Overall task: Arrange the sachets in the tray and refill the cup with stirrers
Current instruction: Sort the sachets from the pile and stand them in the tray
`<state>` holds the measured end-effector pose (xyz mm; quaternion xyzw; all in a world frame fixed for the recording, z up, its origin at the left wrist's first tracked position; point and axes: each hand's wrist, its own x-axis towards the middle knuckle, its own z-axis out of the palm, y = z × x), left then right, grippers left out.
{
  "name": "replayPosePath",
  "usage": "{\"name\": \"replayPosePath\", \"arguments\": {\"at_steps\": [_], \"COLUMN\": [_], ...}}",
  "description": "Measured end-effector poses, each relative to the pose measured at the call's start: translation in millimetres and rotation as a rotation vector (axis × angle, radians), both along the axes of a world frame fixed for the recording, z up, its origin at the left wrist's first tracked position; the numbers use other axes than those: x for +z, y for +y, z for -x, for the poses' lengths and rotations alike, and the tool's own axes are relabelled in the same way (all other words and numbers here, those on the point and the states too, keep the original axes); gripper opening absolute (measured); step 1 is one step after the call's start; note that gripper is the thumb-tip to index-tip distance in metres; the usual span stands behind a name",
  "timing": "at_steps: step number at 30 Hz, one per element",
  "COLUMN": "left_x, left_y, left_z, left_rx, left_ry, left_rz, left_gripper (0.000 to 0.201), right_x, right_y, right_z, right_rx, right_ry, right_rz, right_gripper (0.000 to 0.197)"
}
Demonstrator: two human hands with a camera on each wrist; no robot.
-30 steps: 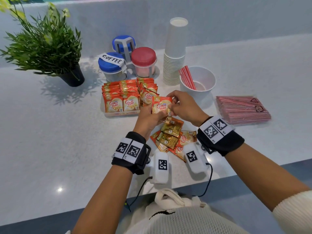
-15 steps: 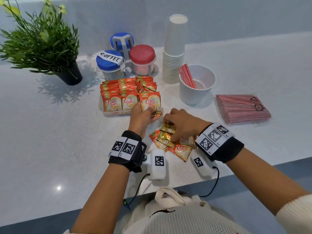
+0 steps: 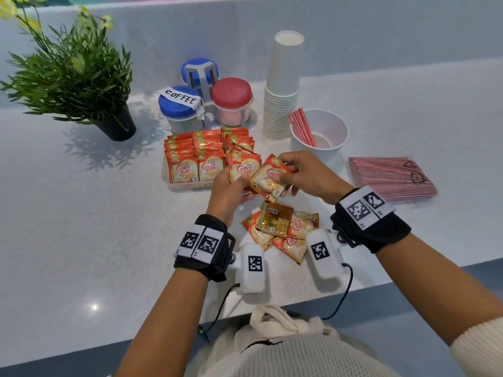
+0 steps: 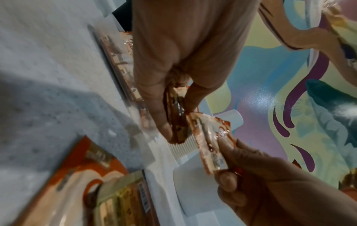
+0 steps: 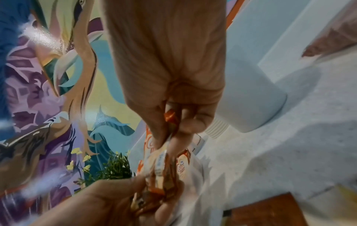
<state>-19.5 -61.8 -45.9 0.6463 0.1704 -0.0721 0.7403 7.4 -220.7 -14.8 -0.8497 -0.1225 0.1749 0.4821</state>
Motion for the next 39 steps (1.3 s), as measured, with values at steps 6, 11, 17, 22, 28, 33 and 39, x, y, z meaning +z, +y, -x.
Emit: {"name": "replayPosePath", "arguments": {"at_steps": [6, 11, 17, 22, 28, 33, 39], "left_x": [4, 0, -1, 8, 21, 12, -2], "left_y": [-8, -8, -5, 5, 31, 50, 51], "left_z": [3, 7, 6, -8, -30, -43, -51], "left_rx": [-0.109, -0.218, -0.178, -0.171, -0.111, -0.044, -0.248], "left_ry": [0.02, -0.001, -0.048, -0.123, -0.232, -0.241, -0.116], "left_rz": [0.046, -0.013, -0.06, -0.178, -0.464, -1.014, -1.182], "left_gripper": [0.027, 0.027, 0.031, 0.038, 0.029, 0.044, 0.067], "right_x": [-9, -16, -15, -4, 13, 0, -16], "right_y": [3, 10, 20, 30, 49, 63, 75], "right_z": [-4, -5, -7, -13, -32, -45, -45], "right_rx": [-0.163, -0.249, -0.307, -0.226, -0.246, -0.307, -0.195], "right_ry": [0.038, 0.028, 0.035, 0.104, -0.03, -0.114, -0.149], "right_rz": [-0.06, -0.118, -0.171, -0.234, -0.19, -0.043, 0.191], "right_gripper": [0.016, 0.024, 0.029, 0.016, 0.019, 0.027, 0.011]}}
